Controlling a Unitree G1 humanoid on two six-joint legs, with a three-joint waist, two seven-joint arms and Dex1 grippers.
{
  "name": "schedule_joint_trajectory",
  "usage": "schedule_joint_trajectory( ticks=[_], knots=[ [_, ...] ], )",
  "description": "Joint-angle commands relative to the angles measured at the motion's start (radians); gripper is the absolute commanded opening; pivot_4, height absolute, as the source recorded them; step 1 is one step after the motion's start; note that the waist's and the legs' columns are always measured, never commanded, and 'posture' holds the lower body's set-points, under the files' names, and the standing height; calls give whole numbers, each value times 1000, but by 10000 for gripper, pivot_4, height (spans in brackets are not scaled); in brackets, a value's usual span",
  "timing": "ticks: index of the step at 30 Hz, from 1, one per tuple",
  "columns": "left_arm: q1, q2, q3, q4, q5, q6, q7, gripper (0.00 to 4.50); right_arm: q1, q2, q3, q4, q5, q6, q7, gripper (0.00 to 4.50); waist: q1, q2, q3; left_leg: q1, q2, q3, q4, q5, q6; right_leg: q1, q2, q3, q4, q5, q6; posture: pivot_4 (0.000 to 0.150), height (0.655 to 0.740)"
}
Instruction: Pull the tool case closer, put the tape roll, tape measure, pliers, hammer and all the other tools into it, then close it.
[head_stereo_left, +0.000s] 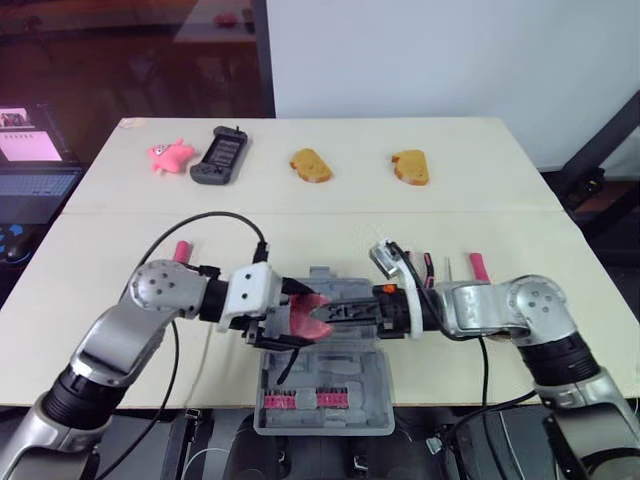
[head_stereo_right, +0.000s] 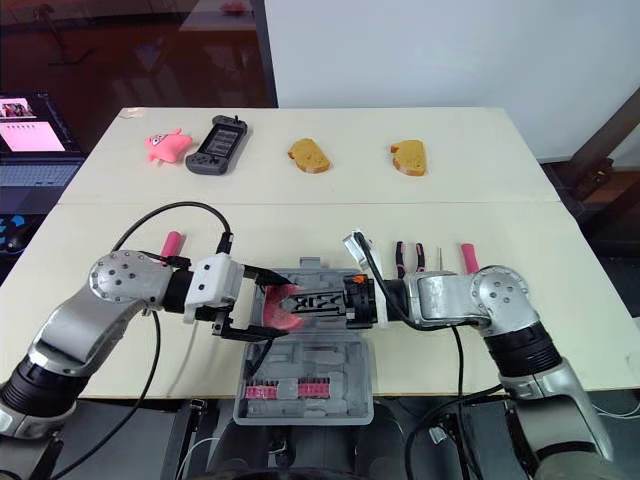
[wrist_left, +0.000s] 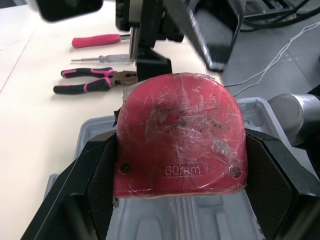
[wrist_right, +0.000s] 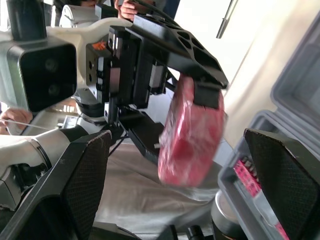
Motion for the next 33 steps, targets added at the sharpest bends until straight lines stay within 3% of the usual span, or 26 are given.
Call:
schedule_joint_trajectory(
  ticks=[1,6,7,10,12,14,20,23,28,33],
  knots=[
    [-2,0,2,-37,-13,0,7,29683,-2,29,-58,-2,26,-6,-27,31852,0,0,0,0,0,0,0,0,0,0,0,0,0,0,0,1500,7188],
    [-16,-2,-4,-32,0,-5,14,29683,4,37,-71,-6,26,9,-35,7276,1,0,0,0,0,0,0,0,0,0,0,0,0,0,0,1500,7188],
    [-22,-1,-3,-27,6,-8,15,29683,5,34,-74,-6,26,12,-33,5553,1,0,0,0,0,0,0,0,0,0,0,0,0,0,0,1500,7188],
    [-32,-7,10,-18,-5,4,22,29683,6,21,-81,-5,26,23,-18,5552,0,0,0,0,0,0,0,0,0,0,0,0,0,0,0,1500,7188],
    [-29,2,15,-23,-16,14,12,39802,3,8,-81,-4,26,34,-3,5552,0,0,0,0,0,0,0,0,0,0,0,0,0,0,0,1500,7188],
    [-26,8,25,-27,-29,23,10,45000,-2,-8,-80,0,26,44,10,5481,0,0,0,0,0,0,0,0,0,0,0,0,0,0,0,1500,7188],
    [6,67,148,-36,-142,86,0,45000,-39,-145,-94,50,26,106,108,5481,0,0,0,0,0,0,0,0,0,0,0,0,0,0,0,1500,7188],
    [94,121,262,-76,-224,125,-17,45000,-19,-292,-145,52,26,97,91,5481,0,0,0,0,0,0,0,0,0,0,0,0,0,0,0,1500,7188],
    [301,160,412,-166,-294,149,6,45000,70,-456,-247,-11,-112,108,186,5481,1,0,0,0,0,0,-1,0,0,-1,0,0,-1,0,0,1500,7188],
    [460,144,477,-256,-320,138,40,45000,294,-537,-309,-173,-467,10,520,5481,10,0,0,0,0,0,-1,0,0,0,-1,1,-2,0,0,1500,7188]
  ],
)
